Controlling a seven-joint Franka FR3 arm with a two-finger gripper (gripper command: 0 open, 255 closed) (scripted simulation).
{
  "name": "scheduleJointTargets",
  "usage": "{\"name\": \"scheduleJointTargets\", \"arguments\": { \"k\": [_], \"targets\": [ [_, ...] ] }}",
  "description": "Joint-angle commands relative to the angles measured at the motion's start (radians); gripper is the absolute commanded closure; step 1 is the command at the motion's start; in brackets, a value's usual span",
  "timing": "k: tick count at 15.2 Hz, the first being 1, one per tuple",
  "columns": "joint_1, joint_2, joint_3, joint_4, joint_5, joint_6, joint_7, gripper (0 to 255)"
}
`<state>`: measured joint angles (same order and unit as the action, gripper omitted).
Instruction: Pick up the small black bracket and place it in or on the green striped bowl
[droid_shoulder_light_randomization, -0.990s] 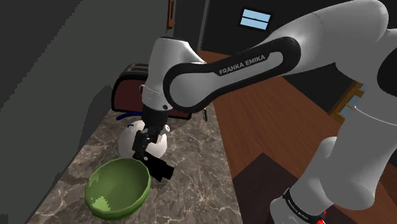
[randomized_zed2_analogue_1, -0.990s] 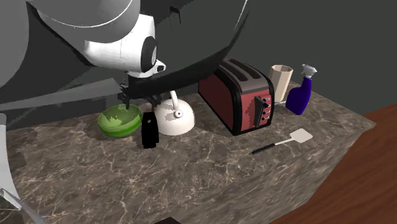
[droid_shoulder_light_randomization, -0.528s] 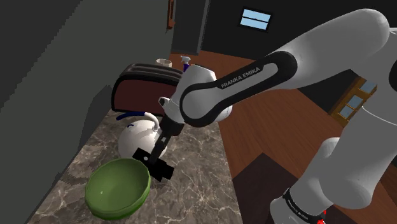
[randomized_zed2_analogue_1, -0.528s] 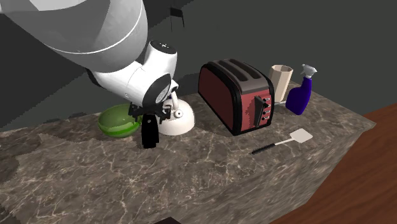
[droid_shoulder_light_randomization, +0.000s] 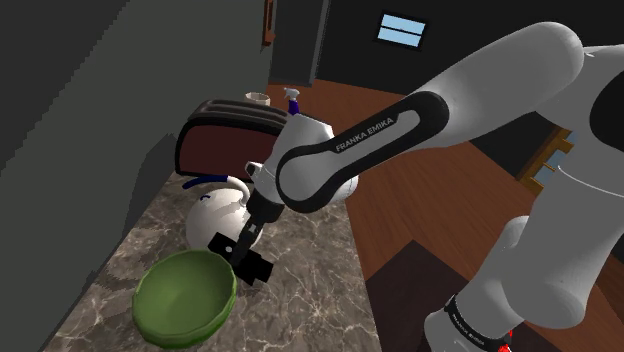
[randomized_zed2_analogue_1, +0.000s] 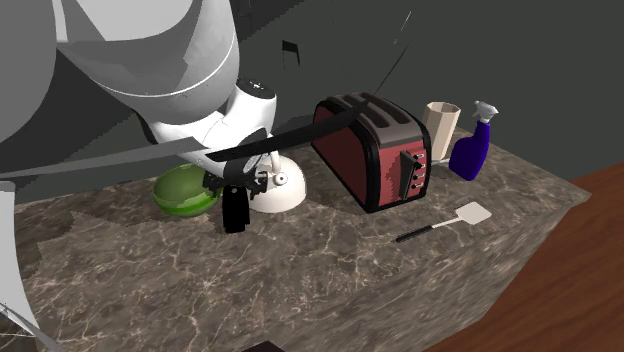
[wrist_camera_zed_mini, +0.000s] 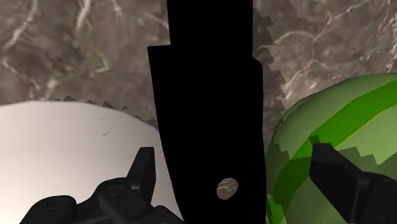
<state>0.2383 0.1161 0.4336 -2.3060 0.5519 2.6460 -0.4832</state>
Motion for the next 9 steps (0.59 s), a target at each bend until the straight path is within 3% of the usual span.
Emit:
{"name": "scheduleJointTargets", "arguments": {
  "k": [1, 4, 5, 9],
  "targets": [
    [0.001, 0.001, 0.001, -0.001, 0.0, 0.0, 0.0, 0],
    [0.001, 0.001, 0.001, -0.001, 0.0, 0.0, 0.0, 0],
    [0.001, 0.0, 0.001, -0.001, 0.001, 0.0, -0.001, 255],
    [0.001, 0.0, 0.001, -0.001, 0.0, 0.0, 0.001, 255]
  ]
}}
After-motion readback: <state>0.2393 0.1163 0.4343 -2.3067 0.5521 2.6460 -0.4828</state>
